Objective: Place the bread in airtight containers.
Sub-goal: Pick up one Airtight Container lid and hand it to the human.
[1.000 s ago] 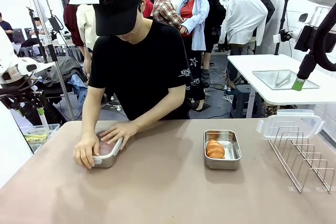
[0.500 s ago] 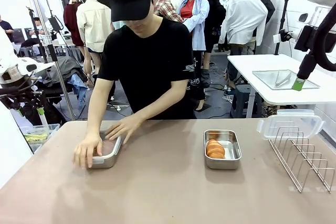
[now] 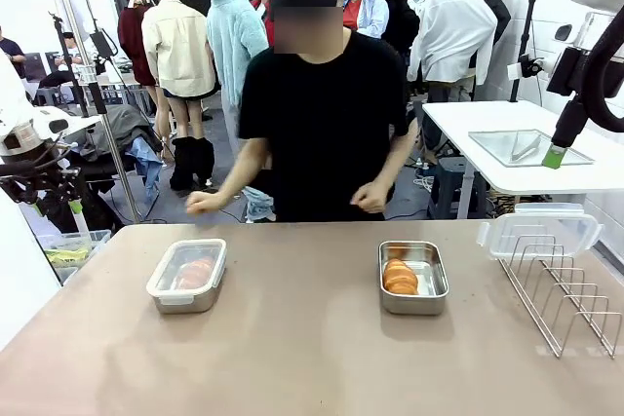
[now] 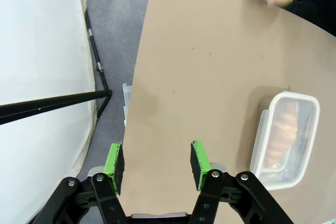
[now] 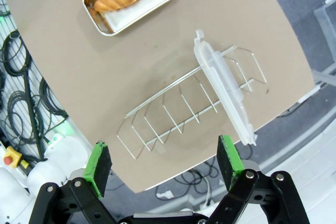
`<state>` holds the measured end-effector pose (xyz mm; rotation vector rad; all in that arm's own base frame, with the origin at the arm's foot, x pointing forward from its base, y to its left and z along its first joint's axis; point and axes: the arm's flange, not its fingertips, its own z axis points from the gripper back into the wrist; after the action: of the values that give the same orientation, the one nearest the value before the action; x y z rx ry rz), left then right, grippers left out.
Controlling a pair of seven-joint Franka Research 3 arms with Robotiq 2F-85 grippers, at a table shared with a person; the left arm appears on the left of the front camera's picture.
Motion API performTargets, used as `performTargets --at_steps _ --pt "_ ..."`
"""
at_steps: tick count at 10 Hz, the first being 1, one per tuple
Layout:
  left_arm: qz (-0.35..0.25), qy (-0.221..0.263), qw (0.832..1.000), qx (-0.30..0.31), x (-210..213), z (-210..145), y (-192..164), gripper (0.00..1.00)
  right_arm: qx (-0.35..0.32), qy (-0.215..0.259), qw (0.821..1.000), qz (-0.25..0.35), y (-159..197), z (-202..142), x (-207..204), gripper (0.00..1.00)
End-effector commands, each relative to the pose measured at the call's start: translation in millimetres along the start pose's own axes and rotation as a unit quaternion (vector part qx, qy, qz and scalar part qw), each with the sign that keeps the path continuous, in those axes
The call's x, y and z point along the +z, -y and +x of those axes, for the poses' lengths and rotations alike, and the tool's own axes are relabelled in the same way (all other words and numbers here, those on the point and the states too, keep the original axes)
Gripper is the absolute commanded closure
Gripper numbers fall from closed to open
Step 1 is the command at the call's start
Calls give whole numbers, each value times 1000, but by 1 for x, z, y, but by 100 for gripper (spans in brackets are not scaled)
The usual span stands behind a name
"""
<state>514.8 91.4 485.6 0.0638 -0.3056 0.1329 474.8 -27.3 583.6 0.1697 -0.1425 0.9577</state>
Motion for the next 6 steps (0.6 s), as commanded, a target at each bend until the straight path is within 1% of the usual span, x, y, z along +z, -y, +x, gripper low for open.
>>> performTargets --at_steps 1,6 --pt "10 1 1000 8 1 0 1 33 -8 1 1000 3 1 3 2 0" --pt "10 1 1000 8 1 0 1 33 -8 1 1000 3 1 3 2 0"
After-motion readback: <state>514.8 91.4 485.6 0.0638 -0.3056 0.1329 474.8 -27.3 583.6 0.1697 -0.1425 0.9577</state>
